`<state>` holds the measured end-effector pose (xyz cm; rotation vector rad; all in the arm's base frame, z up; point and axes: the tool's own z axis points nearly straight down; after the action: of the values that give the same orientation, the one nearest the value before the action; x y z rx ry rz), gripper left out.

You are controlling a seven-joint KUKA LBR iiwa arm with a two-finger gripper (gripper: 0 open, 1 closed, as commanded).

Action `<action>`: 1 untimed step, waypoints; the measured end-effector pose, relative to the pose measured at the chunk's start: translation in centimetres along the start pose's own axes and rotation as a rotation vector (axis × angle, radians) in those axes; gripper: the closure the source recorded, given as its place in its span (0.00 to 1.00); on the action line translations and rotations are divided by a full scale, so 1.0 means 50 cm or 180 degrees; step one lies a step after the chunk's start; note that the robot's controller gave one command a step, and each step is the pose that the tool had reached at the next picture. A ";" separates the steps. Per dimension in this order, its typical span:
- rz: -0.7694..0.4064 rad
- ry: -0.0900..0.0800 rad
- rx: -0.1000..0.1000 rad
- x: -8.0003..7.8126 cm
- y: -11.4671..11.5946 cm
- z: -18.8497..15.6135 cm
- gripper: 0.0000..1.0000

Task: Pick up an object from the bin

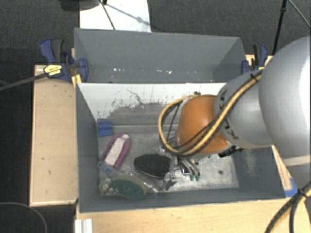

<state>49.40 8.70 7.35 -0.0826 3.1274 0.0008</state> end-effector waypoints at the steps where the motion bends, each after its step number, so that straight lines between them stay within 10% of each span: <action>1: -0.0001 -0.0001 0.0003 0.000 -0.002 -0.001 1.00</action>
Offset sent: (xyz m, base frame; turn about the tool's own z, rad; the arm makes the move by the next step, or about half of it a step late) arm 0.0000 0.0000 0.0000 0.0000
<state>49.42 8.60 7.38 -0.0829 3.1269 -0.0005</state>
